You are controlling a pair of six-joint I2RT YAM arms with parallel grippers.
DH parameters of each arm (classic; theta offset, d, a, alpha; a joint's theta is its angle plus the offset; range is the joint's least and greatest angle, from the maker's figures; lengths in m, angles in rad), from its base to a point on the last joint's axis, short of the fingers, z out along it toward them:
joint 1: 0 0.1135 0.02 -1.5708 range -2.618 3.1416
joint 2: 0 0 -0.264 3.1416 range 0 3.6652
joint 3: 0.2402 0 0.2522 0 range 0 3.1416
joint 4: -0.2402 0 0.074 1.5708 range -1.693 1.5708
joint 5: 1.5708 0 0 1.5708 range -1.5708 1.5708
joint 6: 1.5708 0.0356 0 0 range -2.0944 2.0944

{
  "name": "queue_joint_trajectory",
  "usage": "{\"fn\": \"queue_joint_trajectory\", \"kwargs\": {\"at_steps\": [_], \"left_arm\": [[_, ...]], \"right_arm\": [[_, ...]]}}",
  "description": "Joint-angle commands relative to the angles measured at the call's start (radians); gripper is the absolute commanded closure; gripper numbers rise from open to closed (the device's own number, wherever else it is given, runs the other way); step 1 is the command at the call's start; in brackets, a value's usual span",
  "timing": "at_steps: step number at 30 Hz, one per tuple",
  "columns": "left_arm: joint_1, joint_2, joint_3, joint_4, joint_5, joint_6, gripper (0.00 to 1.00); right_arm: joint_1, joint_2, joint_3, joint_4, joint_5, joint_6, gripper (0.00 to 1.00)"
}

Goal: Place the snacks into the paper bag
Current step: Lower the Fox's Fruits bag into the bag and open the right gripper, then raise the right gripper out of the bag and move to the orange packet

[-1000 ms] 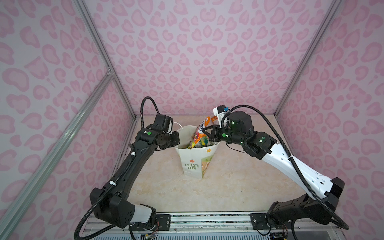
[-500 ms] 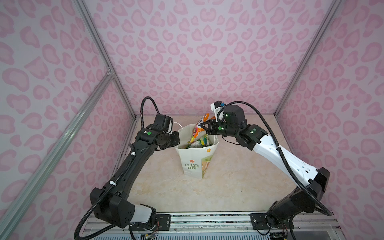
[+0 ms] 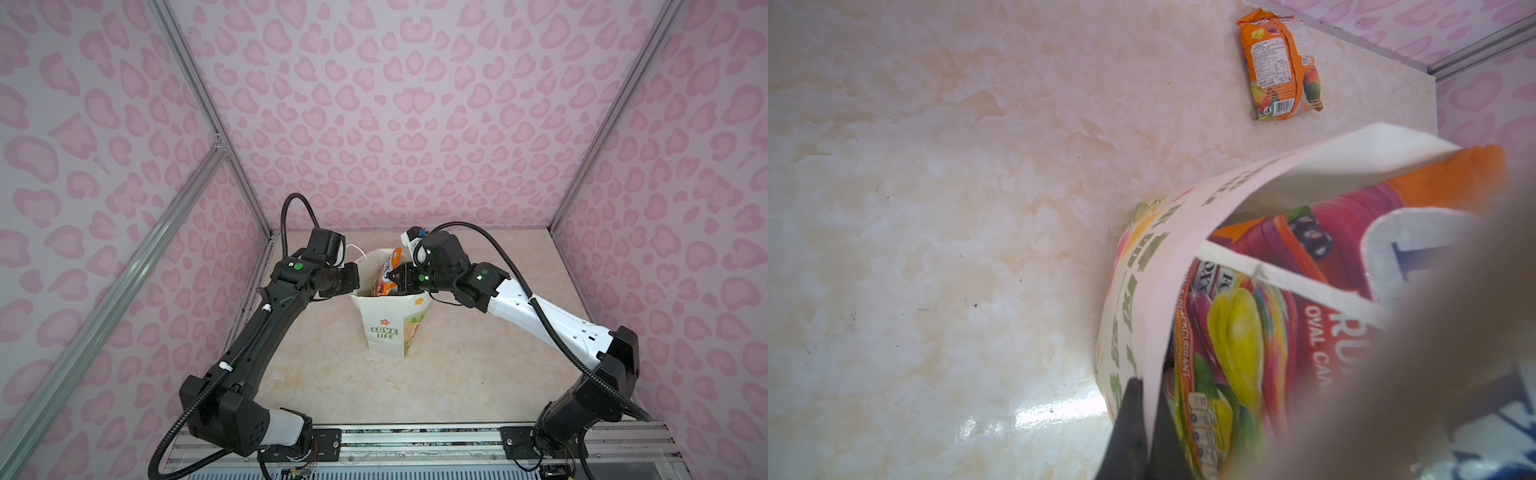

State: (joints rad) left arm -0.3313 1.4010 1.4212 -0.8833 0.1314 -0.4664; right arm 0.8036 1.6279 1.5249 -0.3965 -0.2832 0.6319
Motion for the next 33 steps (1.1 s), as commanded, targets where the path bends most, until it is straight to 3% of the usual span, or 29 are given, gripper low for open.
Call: {"fn": "queue_joint_trajectory", "kwargs": {"at_steps": [1, 3, 5, 11, 17, 20, 26, 31, 33], "left_arm": [[0.001, -0.004, -0.004, 0.029, 0.004, 0.008, 0.97], [0.0, -0.002, -0.004, 0.029, 0.006, 0.008, 0.97], [0.001, -0.003, -0.004, 0.029, 0.004, 0.008, 0.97], [0.001, -0.002, -0.004, 0.029, 0.001, 0.007, 0.97], [0.002, 0.002, -0.004, 0.029, 0.002, 0.008, 0.97], [0.001, 0.004, -0.004, 0.029, 0.002, 0.007, 0.97], [0.002, 0.007, -0.004, 0.029, 0.001, 0.009, 0.97], [0.001, 0.008, -0.004, 0.03, 0.002, 0.009, 0.97], [0.001, 0.007, -0.004, 0.029, 0.002, 0.009, 0.97]], "right_arm": [[0.0, 0.02, -0.019, -0.01, 0.073, -0.012, 1.0], [0.0, 0.035, -0.015, -0.037, 0.121, -0.023, 1.0], [0.0, 0.046, -0.002, -0.066, 0.168, -0.041, 0.86], [0.016, 0.029, 0.05, -0.1, 0.233, -0.097, 0.61], [0.036, 0.014, 0.121, -0.084, 0.115, -0.177, 0.27], [0.036, -0.005, 0.133, -0.04, 0.015, -0.192, 0.16], [0.03, -0.055, 0.158, 0.044, -0.185, -0.211, 0.06], [-0.017, -0.113, 0.152, 0.16, -0.359, -0.142, 0.03], [-0.046, -0.14, 0.161, 0.148, -0.343, -0.132, 0.03]]}}
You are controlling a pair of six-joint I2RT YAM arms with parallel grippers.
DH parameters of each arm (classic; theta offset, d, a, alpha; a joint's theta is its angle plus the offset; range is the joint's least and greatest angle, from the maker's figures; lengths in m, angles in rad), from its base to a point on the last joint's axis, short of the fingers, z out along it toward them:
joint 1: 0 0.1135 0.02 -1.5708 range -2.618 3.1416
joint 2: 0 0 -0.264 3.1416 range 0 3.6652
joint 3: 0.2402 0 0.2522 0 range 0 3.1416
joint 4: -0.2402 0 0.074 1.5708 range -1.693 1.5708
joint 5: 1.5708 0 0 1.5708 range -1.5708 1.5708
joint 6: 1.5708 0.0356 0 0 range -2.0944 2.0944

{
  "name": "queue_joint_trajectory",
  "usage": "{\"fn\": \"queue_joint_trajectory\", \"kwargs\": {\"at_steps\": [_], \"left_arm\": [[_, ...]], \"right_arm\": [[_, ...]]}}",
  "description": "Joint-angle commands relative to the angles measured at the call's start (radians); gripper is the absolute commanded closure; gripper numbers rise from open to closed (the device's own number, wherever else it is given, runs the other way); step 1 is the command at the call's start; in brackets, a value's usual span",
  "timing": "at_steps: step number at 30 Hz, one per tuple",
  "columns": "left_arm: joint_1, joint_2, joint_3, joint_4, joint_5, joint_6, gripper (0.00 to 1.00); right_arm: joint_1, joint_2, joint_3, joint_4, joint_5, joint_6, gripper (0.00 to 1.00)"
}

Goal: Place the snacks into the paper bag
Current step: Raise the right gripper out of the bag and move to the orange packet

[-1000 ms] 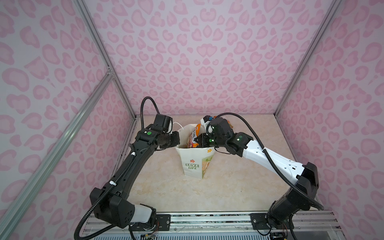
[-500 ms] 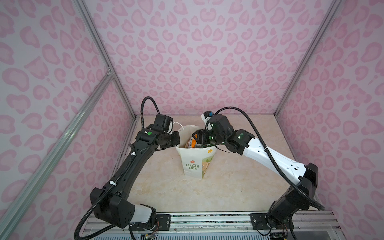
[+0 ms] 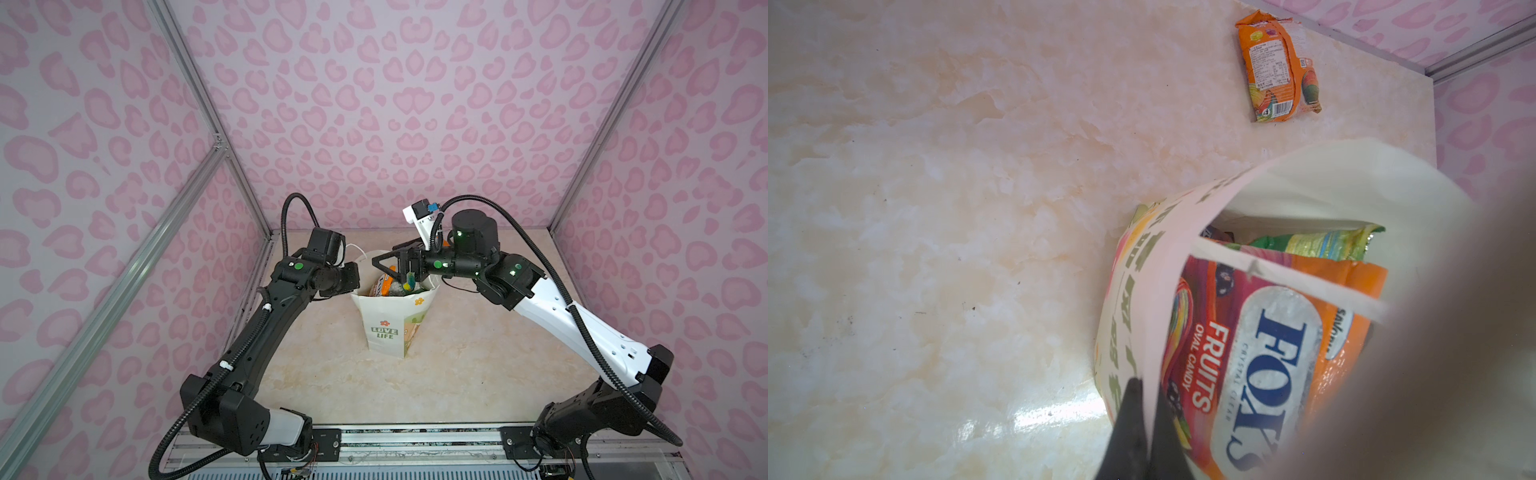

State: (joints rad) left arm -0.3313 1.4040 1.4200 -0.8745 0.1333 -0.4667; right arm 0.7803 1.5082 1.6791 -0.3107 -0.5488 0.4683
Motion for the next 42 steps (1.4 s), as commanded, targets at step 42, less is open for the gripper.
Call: {"fn": "queue_joint_trajectory", "kwargs": {"at_steps": [42], "left_arm": [[0.007, -0.002, -0.002, 0.019, 0.009, 0.013, 0.96]], "right_arm": [[-0.743, 0.812, -0.081, 0.514, -0.013, 0.472, 0.09]]}}
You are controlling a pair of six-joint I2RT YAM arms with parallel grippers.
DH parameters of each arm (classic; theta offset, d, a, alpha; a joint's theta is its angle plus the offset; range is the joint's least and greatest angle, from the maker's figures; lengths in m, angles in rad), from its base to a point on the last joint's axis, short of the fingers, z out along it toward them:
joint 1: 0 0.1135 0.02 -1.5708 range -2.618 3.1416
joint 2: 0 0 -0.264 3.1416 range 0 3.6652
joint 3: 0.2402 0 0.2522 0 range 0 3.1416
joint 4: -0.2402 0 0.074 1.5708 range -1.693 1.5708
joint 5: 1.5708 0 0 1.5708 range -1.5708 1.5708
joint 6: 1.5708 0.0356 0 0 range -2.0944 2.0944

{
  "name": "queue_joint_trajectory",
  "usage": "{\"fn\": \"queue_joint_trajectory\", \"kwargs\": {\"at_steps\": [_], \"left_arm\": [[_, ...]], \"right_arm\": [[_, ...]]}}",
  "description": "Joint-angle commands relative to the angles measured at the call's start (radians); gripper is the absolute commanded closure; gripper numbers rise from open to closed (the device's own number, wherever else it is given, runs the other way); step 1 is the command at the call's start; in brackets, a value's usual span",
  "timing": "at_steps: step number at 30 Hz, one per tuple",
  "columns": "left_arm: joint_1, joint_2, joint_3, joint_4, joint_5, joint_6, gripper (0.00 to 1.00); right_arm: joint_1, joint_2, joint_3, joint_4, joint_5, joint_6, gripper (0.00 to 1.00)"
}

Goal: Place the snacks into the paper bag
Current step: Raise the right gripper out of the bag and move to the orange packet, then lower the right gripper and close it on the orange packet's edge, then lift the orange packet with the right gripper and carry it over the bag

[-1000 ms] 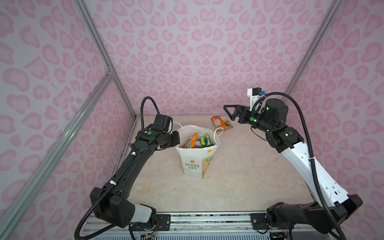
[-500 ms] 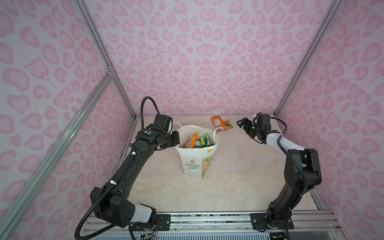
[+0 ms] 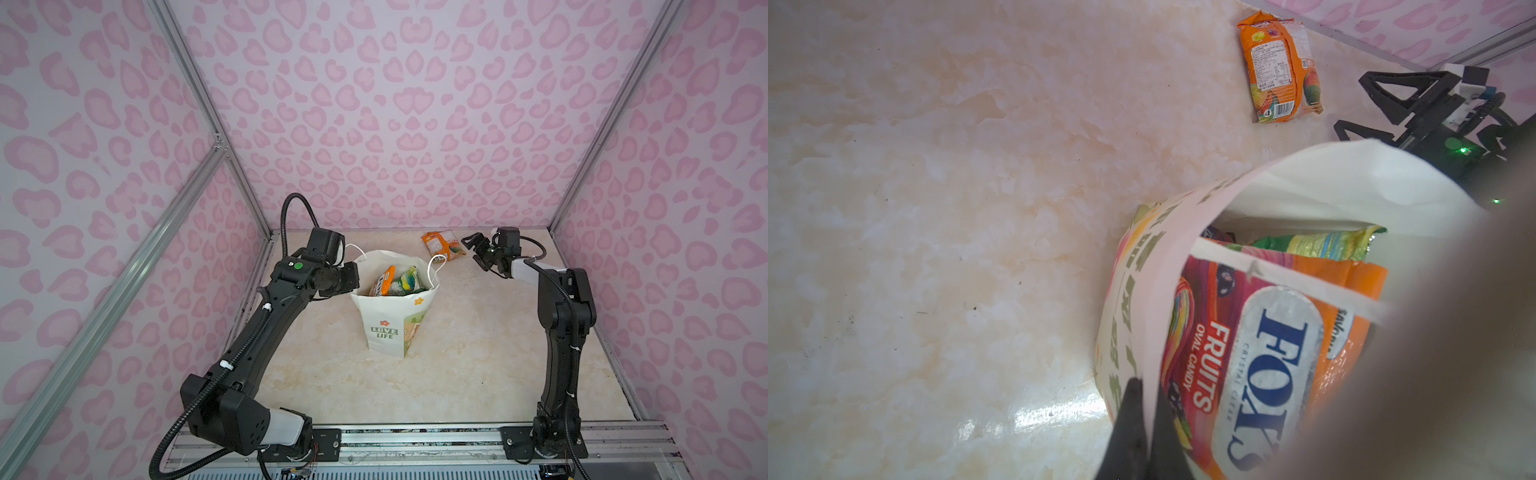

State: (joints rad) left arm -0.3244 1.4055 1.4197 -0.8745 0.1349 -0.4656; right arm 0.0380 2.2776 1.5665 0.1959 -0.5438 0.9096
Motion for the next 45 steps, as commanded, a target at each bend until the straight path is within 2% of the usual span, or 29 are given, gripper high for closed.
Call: {"fn": "queue_joint_trajectory", "kwargs": {"at_steps": [1, 10, 22, 27, 38, 39, 45], "left_arm": [[0.0, -0.003, -0.002, 0.02, 0.008, 0.011, 0.96], [0.0, -0.004, -0.002, 0.02, 0.012, 0.012, 0.96], [0.002, -0.003, -0.002, 0.021, 0.014, 0.012, 0.96], [0.002, -0.001, -0.002, 0.02, 0.014, 0.012, 0.96], [0.003, -0.007, -0.002, 0.02, 0.015, 0.012, 0.96], [0.003, -0.005, -0.002, 0.021, 0.015, 0.012, 0.96], [0.005, -0.005, -0.001, 0.021, 0.015, 0.013, 0.96]], "right_arm": [[-0.001, 0.062, 0.05, 0.003, -0.02, 0.034, 0.09], [0.008, 0.139, 0.118, -0.016, -0.056, 0.047, 0.15], [0.036, 0.177, 0.151, -0.014, -0.101, 0.044, 0.37], [0.04, 0.178, 0.129, 0.037, -0.117, 0.066, 0.53], [0.04, 0.122, 0.071, 0.152, -0.136, 0.057, 0.97], [0.04, 0.11, 0.062, 0.165, -0.138, 0.057, 1.0], [0.045, 0.042, 0.013, 0.214, -0.157, 0.056, 1.0]]}}
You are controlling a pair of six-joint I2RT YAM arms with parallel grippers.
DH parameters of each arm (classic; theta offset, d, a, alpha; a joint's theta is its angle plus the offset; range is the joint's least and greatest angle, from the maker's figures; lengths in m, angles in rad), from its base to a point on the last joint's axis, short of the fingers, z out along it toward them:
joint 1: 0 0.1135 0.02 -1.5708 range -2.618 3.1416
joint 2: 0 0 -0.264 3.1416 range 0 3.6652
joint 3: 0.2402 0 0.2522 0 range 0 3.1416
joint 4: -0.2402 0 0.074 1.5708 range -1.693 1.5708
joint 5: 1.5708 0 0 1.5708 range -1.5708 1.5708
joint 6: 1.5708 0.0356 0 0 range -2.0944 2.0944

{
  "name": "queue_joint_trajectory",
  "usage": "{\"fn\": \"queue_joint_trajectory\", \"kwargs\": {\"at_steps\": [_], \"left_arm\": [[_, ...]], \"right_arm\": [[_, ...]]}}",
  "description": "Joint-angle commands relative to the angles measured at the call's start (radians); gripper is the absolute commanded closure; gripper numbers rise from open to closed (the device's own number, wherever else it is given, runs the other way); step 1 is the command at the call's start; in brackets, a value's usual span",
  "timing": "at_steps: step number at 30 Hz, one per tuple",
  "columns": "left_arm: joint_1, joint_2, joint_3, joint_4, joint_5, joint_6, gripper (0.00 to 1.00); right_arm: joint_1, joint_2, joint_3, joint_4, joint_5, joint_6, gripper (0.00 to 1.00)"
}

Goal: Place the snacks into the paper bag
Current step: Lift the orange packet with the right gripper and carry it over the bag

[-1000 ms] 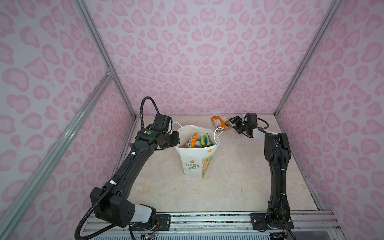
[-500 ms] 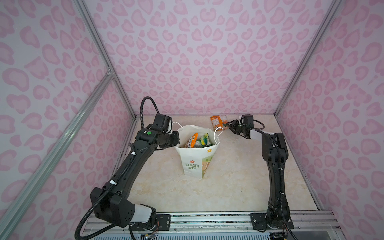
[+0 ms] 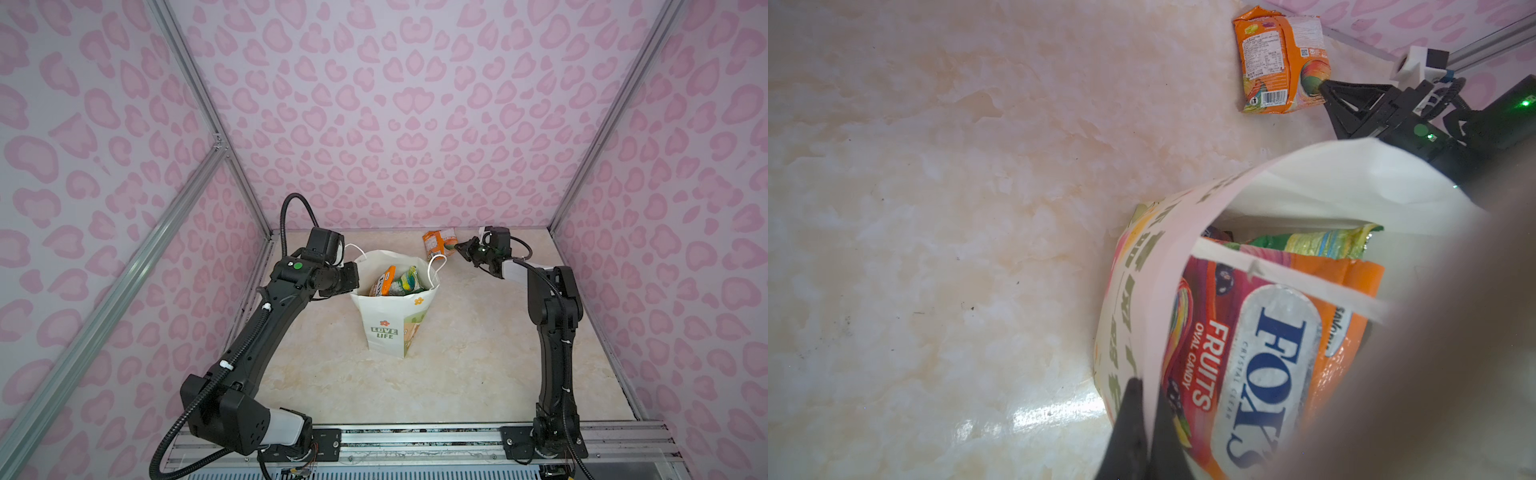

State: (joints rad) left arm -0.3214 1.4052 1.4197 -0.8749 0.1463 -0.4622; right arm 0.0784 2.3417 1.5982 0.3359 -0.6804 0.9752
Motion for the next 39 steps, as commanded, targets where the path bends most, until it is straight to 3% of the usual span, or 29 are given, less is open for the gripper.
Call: {"fn": "queue_joint_trajectory", "kwargs": {"at_steps": [1, 11, 22, 30, 39], "left_arm": [[0.002, -0.005, -0.001, 0.021, 0.004, 0.009, 0.96], [0.004, -0.008, -0.001, 0.021, 0.009, 0.009, 0.96], [0.005, -0.016, -0.004, 0.031, 0.037, 0.01, 0.96], [0.005, -0.028, -0.01, 0.043, 0.068, 0.008, 0.96], [0.005, -0.023, -0.011, 0.044, 0.073, 0.008, 0.96]], "right_arm": [[0.004, -0.044, -0.037, 0.083, -0.019, -0.01, 1.0], [0.005, -0.365, -0.288, 0.122, 0.047, -0.021, 1.0], [0.022, -0.691, -0.37, -0.021, 0.132, -0.078, 1.0], [0.127, -0.886, -0.247, -0.186, 0.192, -0.174, 1.0], [0.406, -0.93, 0.012, -0.383, 0.253, -0.328, 1.0]]}}
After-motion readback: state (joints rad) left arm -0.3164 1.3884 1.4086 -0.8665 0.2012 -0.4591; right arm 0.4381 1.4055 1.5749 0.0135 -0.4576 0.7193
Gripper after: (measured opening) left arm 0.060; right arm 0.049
